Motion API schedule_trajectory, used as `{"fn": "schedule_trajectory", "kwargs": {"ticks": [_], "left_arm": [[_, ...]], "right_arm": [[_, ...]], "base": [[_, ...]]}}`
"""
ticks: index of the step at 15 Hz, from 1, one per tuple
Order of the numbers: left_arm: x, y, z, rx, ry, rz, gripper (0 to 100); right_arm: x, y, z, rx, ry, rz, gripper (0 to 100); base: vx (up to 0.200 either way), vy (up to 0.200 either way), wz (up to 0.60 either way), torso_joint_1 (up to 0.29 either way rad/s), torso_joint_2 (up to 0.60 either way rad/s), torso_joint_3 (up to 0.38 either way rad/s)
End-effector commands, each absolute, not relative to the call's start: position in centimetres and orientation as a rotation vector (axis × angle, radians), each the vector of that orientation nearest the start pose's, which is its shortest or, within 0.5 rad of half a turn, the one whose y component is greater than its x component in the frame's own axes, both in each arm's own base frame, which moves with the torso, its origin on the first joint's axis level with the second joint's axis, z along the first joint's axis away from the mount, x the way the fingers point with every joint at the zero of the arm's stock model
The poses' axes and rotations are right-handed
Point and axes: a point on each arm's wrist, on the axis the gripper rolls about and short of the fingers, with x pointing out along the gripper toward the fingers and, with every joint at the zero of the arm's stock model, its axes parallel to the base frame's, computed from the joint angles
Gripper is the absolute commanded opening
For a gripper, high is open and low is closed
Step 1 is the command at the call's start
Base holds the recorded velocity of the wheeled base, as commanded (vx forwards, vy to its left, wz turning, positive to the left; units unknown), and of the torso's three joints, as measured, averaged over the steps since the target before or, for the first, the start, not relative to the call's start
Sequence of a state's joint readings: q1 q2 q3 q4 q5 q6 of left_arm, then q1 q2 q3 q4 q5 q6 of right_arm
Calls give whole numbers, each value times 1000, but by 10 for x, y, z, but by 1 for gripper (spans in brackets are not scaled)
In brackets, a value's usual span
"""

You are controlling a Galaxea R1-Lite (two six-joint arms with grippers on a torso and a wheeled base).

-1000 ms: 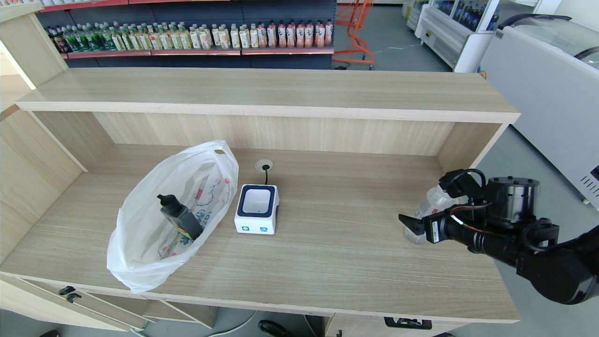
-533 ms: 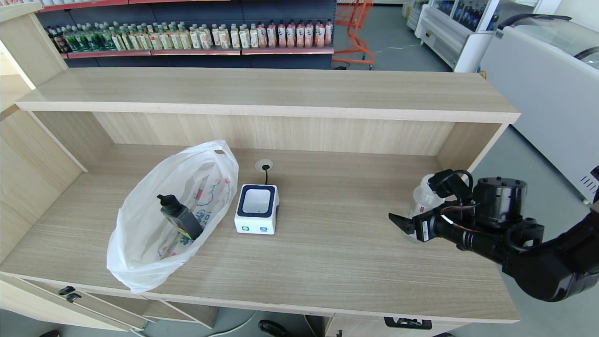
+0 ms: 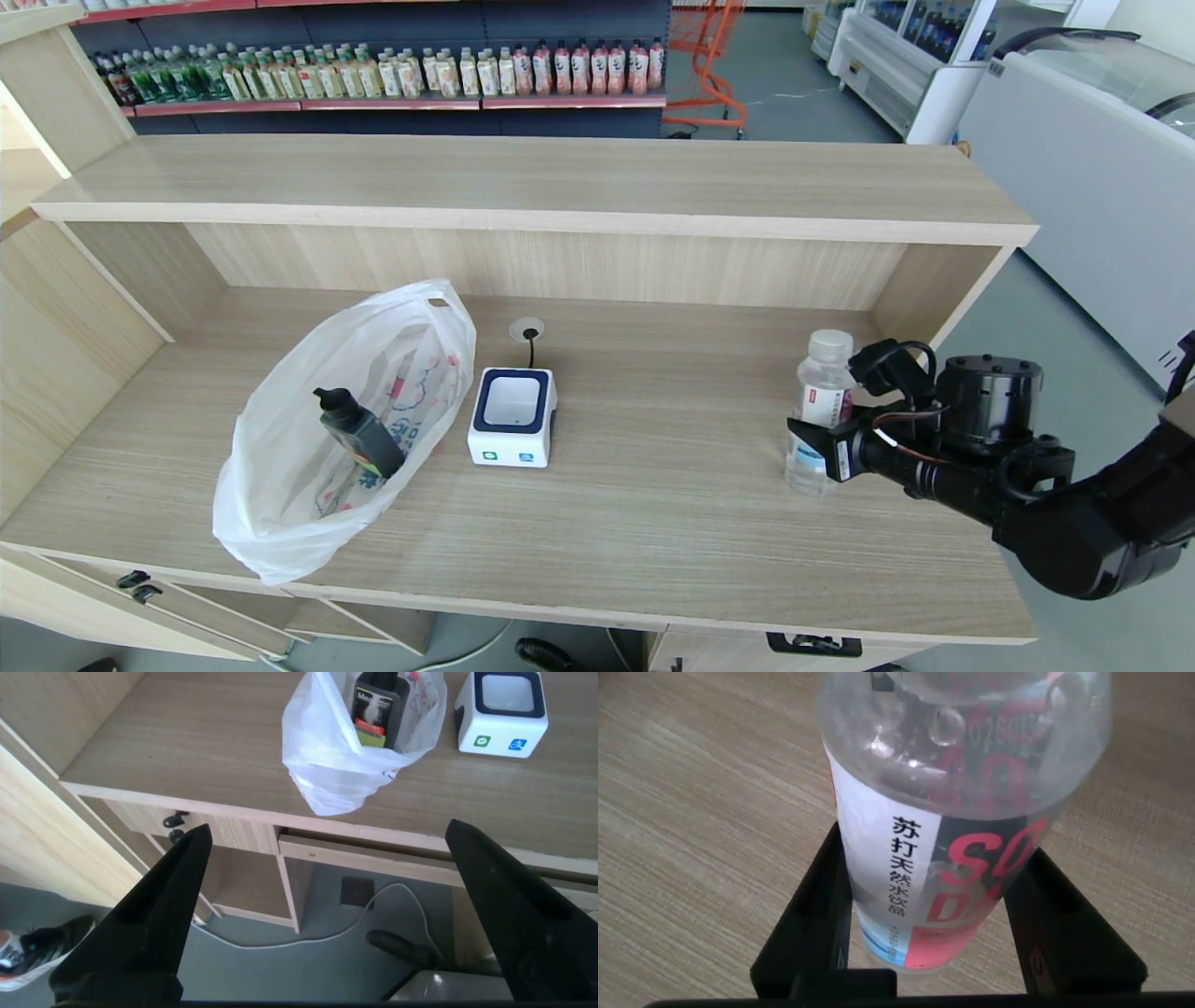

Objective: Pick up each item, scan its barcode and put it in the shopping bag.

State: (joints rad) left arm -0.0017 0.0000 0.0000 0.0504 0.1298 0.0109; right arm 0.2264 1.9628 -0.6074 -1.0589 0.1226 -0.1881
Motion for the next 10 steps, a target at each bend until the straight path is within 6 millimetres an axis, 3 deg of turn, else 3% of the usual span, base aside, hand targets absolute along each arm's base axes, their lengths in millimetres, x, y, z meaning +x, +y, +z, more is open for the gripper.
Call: {"fn": "schedule_trajectory", "kwargs": {"ticks": [1,5,10], "left_arm": [[-23,3,70,14,53,129,100],[-23,3,70,14,53,129,100],[-23,3,70,14,53,129,100]], "right_arm": [[314,76,95,-201,254,375,0],[310,75,116,-194,154,370,0],[274,70,178,-50,-28,570,0]], "base": [[0,0,0,0,0,0],[0,0,0,0,0,0],[0,0,0,0,0,0]]}}
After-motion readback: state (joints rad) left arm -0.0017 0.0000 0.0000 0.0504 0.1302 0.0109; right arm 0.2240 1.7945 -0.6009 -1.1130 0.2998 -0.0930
